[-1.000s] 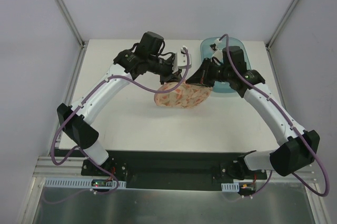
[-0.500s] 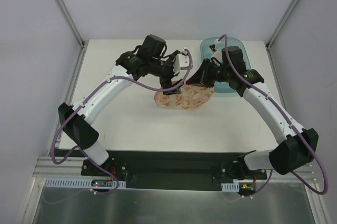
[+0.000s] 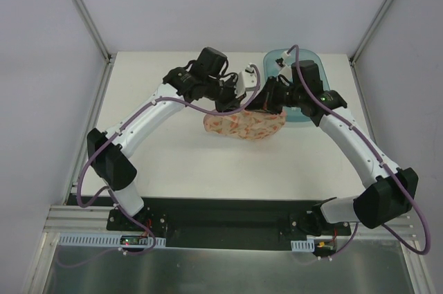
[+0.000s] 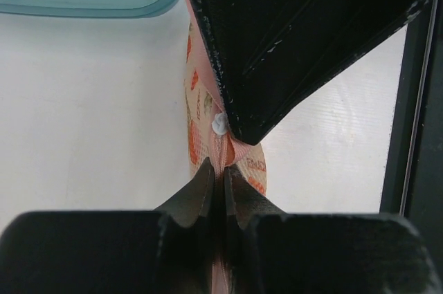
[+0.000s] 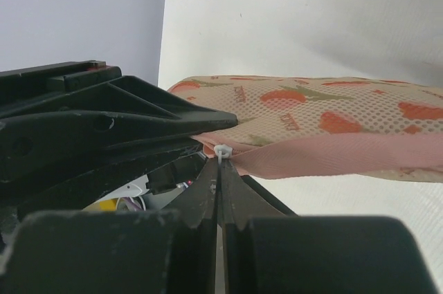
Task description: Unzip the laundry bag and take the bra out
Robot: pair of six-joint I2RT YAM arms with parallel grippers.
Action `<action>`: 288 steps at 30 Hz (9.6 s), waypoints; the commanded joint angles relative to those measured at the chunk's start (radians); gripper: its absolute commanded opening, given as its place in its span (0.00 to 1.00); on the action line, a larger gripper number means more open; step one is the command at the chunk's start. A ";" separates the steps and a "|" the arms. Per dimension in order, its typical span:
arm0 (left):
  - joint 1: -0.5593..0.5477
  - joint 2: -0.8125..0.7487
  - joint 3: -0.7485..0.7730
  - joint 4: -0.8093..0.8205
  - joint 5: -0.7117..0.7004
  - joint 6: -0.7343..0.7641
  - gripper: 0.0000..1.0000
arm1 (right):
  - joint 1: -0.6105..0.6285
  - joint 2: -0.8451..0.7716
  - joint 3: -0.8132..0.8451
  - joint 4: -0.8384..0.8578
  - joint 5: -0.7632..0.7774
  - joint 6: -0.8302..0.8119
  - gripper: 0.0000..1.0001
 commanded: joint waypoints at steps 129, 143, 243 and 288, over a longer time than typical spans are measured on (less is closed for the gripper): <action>-0.229 -0.119 -0.532 0.910 -0.396 -0.787 0.45 | -0.157 -0.149 -0.068 -0.011 0.081 -0.041 0.01; -0.225 -0.297 -0.657 0.858 -0.459 -0.726 0.00 | -0.261 -0.089 -0.106 0.003 0.096 -0.039 0.01; -0.222 0.225 -0.382 0.476 -1.234 -0.517 0.06 | -0.033 -0.106 -0.129 -0.215 0.521 -0.210 0.97; -0.004 -0.145 -0.611 0.464 -0.924 -0.731 0.58 | 0.069 0.091 -0.027 -0.130 0.549 -0.150 0.96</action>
